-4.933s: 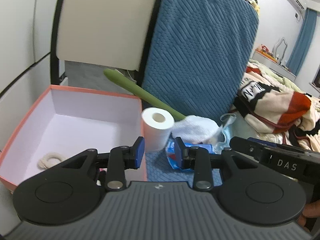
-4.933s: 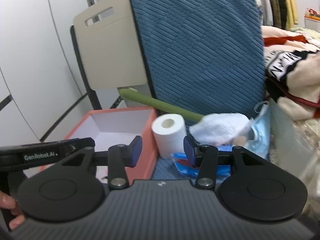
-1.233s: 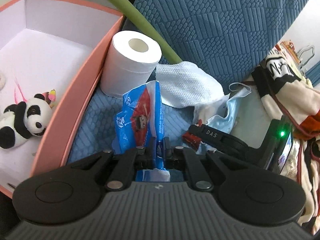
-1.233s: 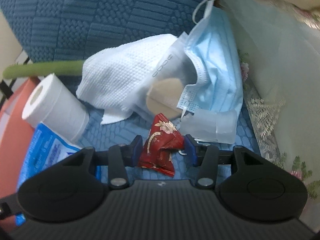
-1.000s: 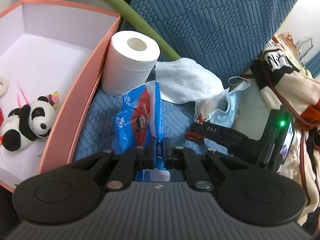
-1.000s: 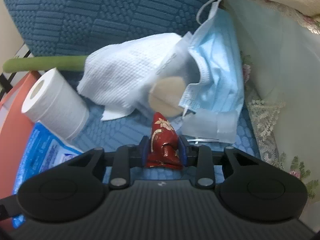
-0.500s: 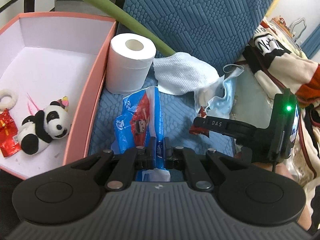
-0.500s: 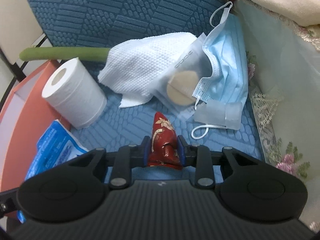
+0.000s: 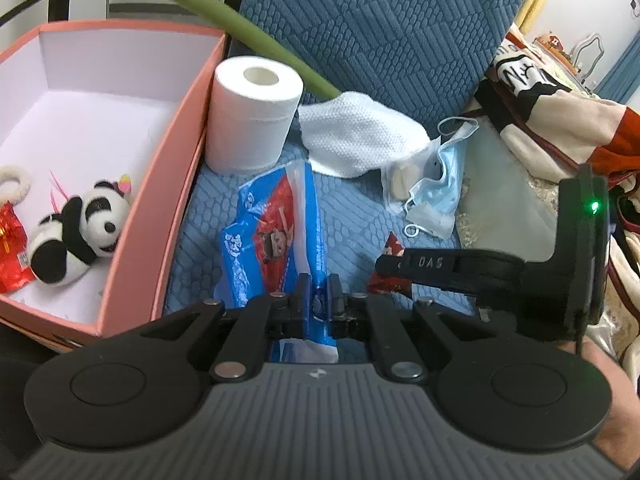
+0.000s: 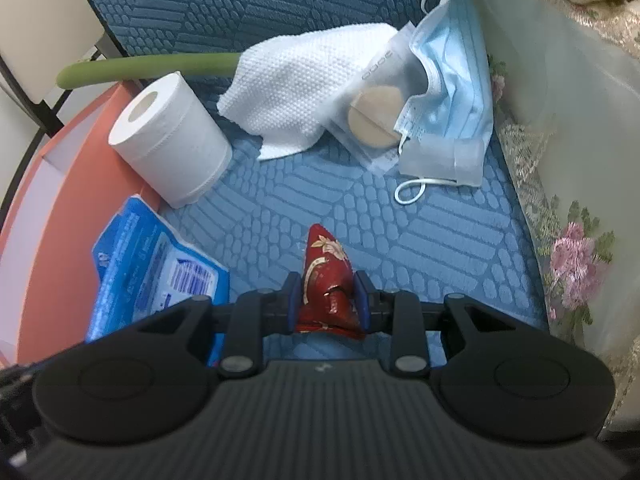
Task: Organize soft objects
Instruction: 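Lift the blue packet and red candy off the chair seat with both tools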
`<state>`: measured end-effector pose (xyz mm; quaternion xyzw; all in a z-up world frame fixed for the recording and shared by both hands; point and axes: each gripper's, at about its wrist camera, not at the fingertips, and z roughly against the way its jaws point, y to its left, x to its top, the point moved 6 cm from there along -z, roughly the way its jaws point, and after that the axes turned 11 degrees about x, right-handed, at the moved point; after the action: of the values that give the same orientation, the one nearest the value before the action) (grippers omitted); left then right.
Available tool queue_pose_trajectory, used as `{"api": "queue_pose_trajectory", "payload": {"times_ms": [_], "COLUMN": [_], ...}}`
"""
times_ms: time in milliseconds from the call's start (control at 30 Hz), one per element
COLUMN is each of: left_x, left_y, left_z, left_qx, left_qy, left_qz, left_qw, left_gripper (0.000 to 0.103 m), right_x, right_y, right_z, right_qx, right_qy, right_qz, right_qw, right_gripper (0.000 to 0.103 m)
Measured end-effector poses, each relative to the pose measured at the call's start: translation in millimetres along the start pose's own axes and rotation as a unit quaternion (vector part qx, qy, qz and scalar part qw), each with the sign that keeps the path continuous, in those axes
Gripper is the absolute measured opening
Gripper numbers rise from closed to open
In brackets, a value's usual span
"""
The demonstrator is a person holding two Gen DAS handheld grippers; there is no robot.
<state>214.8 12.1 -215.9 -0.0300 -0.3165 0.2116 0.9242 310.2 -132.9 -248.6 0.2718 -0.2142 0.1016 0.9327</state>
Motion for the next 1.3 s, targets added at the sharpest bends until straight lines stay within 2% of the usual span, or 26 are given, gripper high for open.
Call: {"api": "queue_pose_trajectory", "payload": {"times_ms": [33,167,200,533,633,767,900,1067,1200,1300], "left_x": [-1.8,-4.9,-5.6,-11.0,-12.9,-15.1,-15.7,-13.9,-10.1,-6.1], "left_y": [-0.3,-3.2,-4.4,-5.4,-1.0,3.7,6.4,1.9,1.1,0.5], "left_z": [-1.9,-4.6,-5.1,-19.1,-25.2,-29.2,-28.4,-18.8,-7.8,0.0], "left_qx": [-0.002,-0.003,-0.001,0.041,0.042,0.045,0.043,0.028,0.020,0.012], "left_qy": [0.002,-0.010,-0.014,-0.033,-0.027,-0.021,-0.021,-0.021,-0.023,-0.026], "left_qz": [0.002,0.005,0.003,-0.016,-0.006,0.002,0.003,-0.013,-0.022,-0.028], "left_qw": [1.0000,0.9999,0.9999,0.9985,0.9987,0.9988,0.9989,0.9993,0.9993,0.9992], "left_gripper": [0.013,0.038,0.040,0.040,0.038,0.017,0.009,0.007,0.007,0.007], "right_x": [-0.6,1.1,1.4,4.0,2.0,-1.6,-4.5,-6.5,-5.2,-8.5], "right_y": [0.0,-3.3,-4.1,-2.1,2.0,8.1,12.5,13.3,16.9,17.4], "right_z": [-0.5,0.5,0.8,12.1,14.1,16.6,20.0,24.9,40.4,47.4], "right_qx": [-0.001,0.004,0.004,0.003,-0.002,-0.010,-0.014,-0.015,-0.021,-0.009], "right_qy": [0.003,0.007,0.008,0.013,0.020,0.028,0.032,0.033,0.014,0.011], "right_qz": [-0.001,-0.018,-0.021,-0.037,-0.033,-0.021,-0.010,-0.007,0.013,0.009], "right_qw": [1.000,1.000,1.000,0.999,0.999,0.999,0.999,0.999,1.000,1.000], "right_gripper": [0.032,0.032,0.032,0.032,0.032,0.032,0.032,0.032,0.032,0.032]}}
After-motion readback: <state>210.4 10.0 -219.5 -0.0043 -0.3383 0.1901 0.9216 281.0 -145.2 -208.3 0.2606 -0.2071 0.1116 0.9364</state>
